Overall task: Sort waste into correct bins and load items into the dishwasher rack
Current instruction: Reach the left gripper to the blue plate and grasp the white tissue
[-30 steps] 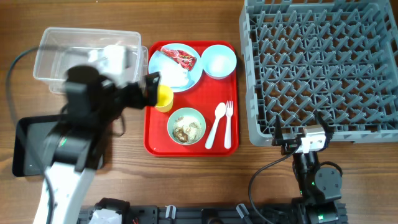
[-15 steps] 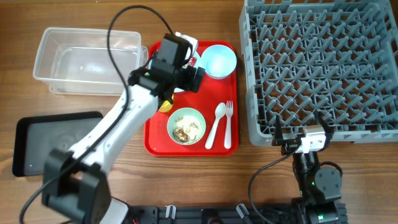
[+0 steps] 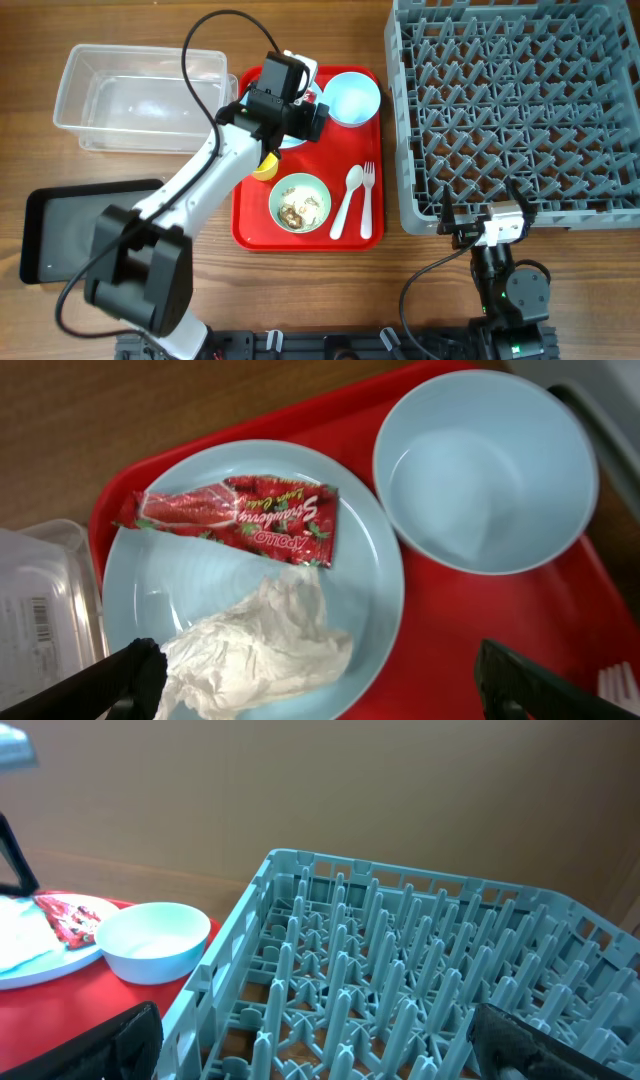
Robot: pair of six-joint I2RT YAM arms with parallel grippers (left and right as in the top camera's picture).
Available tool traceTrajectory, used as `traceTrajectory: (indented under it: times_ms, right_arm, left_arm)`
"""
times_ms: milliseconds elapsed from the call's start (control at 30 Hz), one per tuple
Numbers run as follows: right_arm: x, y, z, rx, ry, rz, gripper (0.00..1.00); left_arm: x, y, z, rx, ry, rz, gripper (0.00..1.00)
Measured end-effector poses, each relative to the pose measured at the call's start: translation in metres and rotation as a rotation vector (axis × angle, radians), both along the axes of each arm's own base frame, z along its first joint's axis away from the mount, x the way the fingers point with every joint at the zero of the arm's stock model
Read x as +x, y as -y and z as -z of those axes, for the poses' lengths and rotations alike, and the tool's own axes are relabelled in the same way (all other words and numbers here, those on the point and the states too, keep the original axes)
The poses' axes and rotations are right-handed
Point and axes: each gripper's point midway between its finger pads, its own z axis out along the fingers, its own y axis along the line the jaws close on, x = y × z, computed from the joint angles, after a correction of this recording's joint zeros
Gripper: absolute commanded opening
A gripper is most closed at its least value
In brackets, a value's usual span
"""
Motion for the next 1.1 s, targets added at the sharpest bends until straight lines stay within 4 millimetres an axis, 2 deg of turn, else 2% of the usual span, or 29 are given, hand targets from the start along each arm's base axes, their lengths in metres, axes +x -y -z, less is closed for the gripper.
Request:
traceTrajectory:
  times_ms: [200, 500, 633, 733, 1100]
  right_arm:
    - [0.0, 0.0, 0.0, 0.0, 0.0, 0.0, 1.0]
    - [0.0, 0.0, 0.0, 0.0, 0.0, 0.0, 1.0]
    - [0.0, 0.0, 0.0, 0.0, 0.0, 0.0, 1.0]
    - [0.0, 0.0, 0.0, 0.0, 0.0, 0.0, 1.0]
    - [0.0, 0.0, 0.0, 0.0, 0.0, 0.0, 1.0]
  left_arm:
    - [0.005, -0.002, 0.04, 0.029, -0.063, -0.007, 0.9]
    - [0.01, -0.007, 0.073, 0.074, -0.09, -0.038, 0.58]
    - [0.012, -0.011, 0.076, 0.085, -0.089, -0.065, 0.3]
    - [0.013, -0.014, 0.077, 0.089, -0.087, -0.078, 0.04]
    - [0.019, -0.029, 0.076, 0.081, -0.084, -0.144, 0.04]
